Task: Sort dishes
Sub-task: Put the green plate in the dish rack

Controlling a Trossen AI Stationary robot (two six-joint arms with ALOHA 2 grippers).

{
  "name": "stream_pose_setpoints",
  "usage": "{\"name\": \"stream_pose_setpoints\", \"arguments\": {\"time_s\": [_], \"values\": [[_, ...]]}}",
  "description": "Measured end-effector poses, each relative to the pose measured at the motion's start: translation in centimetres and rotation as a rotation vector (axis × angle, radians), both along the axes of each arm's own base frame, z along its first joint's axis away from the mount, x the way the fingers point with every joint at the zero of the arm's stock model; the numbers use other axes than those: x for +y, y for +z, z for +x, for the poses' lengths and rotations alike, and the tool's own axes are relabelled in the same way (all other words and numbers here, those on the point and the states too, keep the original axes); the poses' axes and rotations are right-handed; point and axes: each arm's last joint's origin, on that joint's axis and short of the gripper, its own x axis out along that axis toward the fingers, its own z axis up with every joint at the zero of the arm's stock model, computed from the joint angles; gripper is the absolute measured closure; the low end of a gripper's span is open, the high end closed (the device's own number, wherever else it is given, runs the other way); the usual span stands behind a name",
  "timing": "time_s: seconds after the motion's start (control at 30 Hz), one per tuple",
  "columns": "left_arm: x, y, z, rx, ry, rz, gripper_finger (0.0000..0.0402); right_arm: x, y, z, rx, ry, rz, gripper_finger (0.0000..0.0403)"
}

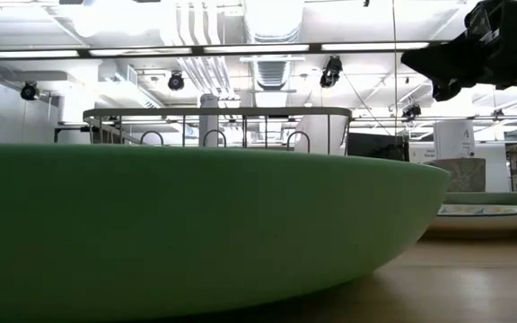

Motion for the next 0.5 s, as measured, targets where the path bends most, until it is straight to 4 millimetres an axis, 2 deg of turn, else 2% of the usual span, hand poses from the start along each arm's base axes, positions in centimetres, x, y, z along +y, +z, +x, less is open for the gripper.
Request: {"name": "stream_pose_setpoints", "arguments": {"time_s": [0.17, 0.3, 0.5], "values": [[-3.3, -2.7, 3.5, 0.033, -0.129, 0.050, 0.0402, 0.0, 0.4, 0.0, -0.002, 0.005, 0.010, 0.0380], [-5.6, -4.8, 5.6, 0.129, -0.083, 0.033, 0.0401, 0.0, 1.2, 0.3, 0.063, 0.012, 0.017, 0.0380], [-8.1, -6.7, 6.6, 0.281, -0.040, -0.027, 0.0401, 0.0, 3.7, 0.6, 0.206, 0.014, 0.025, 0.0380]]}}
